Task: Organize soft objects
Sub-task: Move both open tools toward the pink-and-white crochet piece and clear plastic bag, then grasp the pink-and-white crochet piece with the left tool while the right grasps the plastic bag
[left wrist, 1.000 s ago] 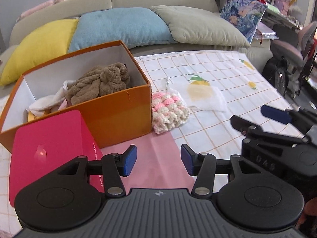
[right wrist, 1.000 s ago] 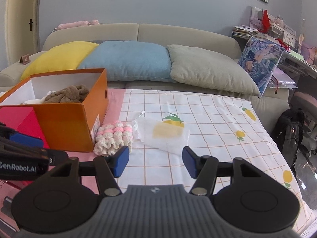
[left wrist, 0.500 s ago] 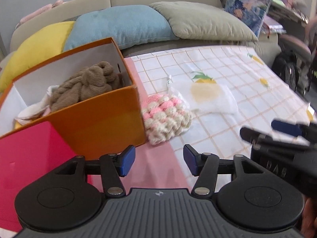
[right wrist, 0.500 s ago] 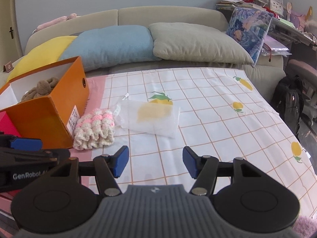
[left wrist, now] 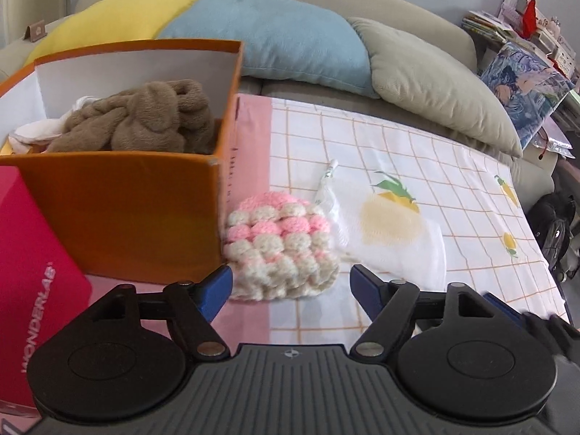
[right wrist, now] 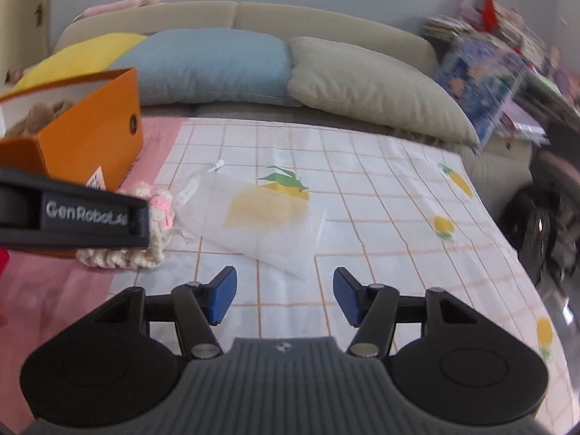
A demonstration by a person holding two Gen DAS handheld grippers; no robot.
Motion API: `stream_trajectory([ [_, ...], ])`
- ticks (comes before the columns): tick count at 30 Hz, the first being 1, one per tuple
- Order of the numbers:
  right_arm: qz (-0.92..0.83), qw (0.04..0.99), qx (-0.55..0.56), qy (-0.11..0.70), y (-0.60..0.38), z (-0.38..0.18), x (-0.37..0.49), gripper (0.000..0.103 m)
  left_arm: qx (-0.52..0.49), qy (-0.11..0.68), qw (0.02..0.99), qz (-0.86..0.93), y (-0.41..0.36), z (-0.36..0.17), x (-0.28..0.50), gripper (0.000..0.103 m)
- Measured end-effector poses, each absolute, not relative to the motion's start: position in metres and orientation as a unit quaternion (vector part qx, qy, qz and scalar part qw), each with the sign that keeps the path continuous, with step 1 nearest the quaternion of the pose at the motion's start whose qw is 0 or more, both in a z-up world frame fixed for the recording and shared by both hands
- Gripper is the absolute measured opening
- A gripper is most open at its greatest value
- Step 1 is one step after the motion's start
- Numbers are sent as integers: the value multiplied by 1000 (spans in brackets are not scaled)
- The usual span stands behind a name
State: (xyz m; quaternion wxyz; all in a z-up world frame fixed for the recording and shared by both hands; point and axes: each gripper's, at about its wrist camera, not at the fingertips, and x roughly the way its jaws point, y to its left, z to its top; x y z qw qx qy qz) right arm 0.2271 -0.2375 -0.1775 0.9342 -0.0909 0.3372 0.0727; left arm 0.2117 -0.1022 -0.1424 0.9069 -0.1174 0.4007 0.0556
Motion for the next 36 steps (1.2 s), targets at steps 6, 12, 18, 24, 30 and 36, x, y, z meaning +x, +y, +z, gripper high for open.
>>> stream_trajectory([
  [6,102,931,-148,317,-232,-195,252,58,-115,415,899,79,-105,-151,222,89],
  [12,111,931,-126,324,-242,-200,267,58,-113,413,899,87,-107,-155,227,92],
  [18,128,928,-113,332,-242,-206,274,57,-103,416,897,106,-114,-161,237,95],
  [24,144,927,-98,332,-244,-207,277,32,-87,426,892,121,-119,-164,243,96],
  [30,156,923,-123,329,-237,-207,273,7,-73,434,892,102,-118,-166,243,68],
  [36,146,923,-113,336,-239,-205,275,0,-57,439,894,60,-114,-160,236,40],
])
